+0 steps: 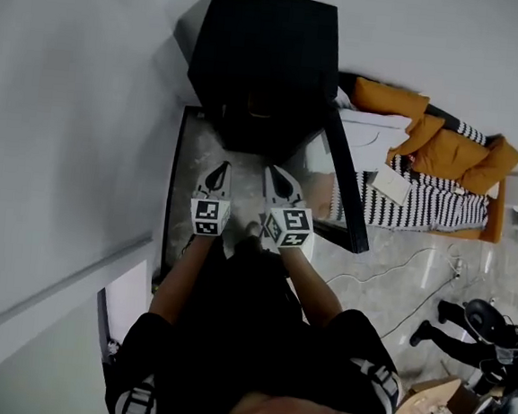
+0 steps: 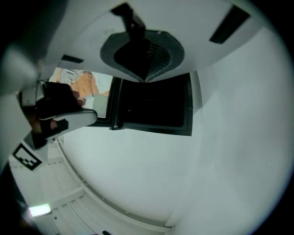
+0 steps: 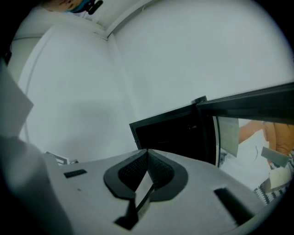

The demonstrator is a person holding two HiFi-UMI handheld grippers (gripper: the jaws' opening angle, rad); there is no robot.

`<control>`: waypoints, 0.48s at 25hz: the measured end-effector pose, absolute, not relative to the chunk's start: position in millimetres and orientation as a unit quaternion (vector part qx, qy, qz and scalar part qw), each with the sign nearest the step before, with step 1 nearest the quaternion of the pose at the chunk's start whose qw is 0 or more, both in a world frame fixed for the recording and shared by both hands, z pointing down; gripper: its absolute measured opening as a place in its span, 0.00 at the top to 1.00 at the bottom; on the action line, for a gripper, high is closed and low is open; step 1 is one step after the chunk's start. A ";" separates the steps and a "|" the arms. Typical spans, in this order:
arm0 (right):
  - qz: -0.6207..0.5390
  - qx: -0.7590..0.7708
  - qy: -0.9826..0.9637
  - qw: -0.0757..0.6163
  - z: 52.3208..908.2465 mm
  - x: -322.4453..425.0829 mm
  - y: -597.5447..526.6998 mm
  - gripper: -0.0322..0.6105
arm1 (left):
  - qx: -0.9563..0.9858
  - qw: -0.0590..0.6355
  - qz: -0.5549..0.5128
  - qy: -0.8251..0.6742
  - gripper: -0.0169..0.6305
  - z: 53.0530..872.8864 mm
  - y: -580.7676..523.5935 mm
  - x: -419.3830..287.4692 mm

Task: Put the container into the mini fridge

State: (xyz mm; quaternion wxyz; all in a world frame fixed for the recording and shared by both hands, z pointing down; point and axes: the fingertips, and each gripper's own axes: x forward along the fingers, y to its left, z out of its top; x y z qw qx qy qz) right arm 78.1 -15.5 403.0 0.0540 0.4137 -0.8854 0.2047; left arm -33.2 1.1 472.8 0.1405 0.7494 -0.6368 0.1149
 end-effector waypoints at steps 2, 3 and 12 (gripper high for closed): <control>0.204 0.416 -0.885 0.053 393.6 74.9 -10.8 0.95 | 0.758 0.144 0.126 -0.624 0.97 463.4 21.9 -26.1; 0.203 0.418 -0.884 0.053 390.4 73.6 -8.1 0.95 | 0.761 0.148 0.125 -0.619 0.97 458.6 30.8 -24.6; 0.205 0.440 -0.872 0.062 366.6 57.0 21.6 0.95 | 0.789 0.140 0.088 -0.592 0.97 394.1 69.4 -53.3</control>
